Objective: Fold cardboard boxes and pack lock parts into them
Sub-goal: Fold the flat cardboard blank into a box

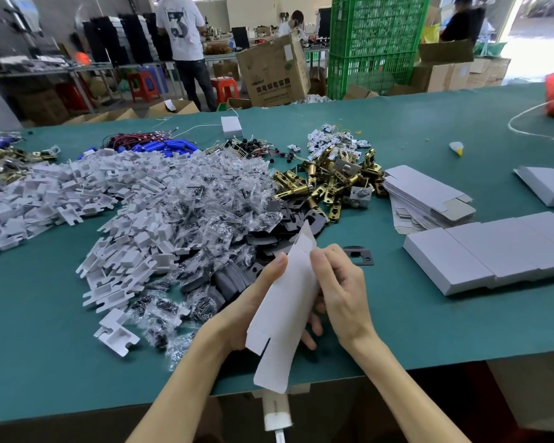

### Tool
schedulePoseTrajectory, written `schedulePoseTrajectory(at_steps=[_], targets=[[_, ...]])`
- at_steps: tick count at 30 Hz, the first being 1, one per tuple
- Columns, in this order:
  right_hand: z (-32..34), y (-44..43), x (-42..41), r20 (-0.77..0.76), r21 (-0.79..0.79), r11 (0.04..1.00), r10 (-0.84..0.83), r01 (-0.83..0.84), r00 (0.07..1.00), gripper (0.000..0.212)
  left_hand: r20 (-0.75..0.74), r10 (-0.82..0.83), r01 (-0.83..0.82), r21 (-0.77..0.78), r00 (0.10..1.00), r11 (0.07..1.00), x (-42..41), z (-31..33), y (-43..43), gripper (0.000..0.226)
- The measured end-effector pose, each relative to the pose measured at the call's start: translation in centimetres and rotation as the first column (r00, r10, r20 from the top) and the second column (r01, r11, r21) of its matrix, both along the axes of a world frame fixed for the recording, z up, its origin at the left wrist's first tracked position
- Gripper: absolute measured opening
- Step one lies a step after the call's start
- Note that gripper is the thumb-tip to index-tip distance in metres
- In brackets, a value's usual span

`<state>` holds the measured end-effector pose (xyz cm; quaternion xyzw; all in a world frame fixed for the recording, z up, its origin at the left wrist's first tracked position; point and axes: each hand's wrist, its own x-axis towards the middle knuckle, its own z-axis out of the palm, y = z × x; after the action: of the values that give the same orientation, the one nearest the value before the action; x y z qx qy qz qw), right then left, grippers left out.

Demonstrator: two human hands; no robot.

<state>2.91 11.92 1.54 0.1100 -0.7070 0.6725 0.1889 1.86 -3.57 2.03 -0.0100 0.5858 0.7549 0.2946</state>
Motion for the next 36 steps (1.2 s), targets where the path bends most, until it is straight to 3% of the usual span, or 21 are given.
schedulePoseTrajectory(at_steps=[4, 8, 12, 14, 17, 25, 31, 36], targets=[[-0.3, 0.1, -0.2, 0.025, -0.015, 0.999, 0.036, -0.035, 0.999, 0.052, -0.065, -0.079, 0.079, 0.005, 0.995, 0.997, 0.5, 1.0, 0.5, 0.108], [-0.2, 0.1, 0.0, 0.033, -0.097, 0.994, 0.059, -0.055, 0.998, 0.060, -0.125, -0.111, 0.116, 0.032, 0.986, 0.993, 1.5, 2.8, 1.0, 0.112], [-0.1, 0.1, 0.1, 0.039, -0.114, 0.991, 0.079, -0.074, 0.996, 0.039, -0.199, -0.055, 0.057, 0.006, 0.979, 0.998, 2.0, 3.4, 1.2, 0.123], [-0.2, 0.1, 0.0, 0.076, -0.121, 0.987, 0.112, -0.102, 0.991, 0.026, -0.243, 0.007, -0.018, -0.044, 0.970, 0.999, 2.0, 3.5, 1.1, 0.145], [-0.3, -0.1, -0.3, 0.121, -0.124, 0.984, 0.140, -0.125, 0.983, 0.036, -0.297, 0.019, -0.049, -0.094, 0.955, 0.994, 2.3, 3.4, 0.4, 0.168], [-0.7, -0.3, -0.3, 0.174, -0.043, 0.979, 0.202, -0.197, 0.964, 0.045, -0.269, 0.230, -0.240, -0.004, 0.935, 0.971, 2.2, 4.0, 1.0, 0.166], [-0.4, -0.2, -0.3, 0.191, -0.113, 0.987, 0.131, -0.110, 0.973, 0.022, -0.266, 0.274, -0.286, -0.006, 0.924, 0.958, 2.4, 4.1, 1.1, 0.163], [-0.5, 0.0, -0.2, 0.221, -0.086, 0.990, 0.125, -0.108, 0.967, 0.020, -0.285, 0.297, -0.325, -0.054, 0.911, 0.944, 2.5, 3.9, 1.2, 0.157]])
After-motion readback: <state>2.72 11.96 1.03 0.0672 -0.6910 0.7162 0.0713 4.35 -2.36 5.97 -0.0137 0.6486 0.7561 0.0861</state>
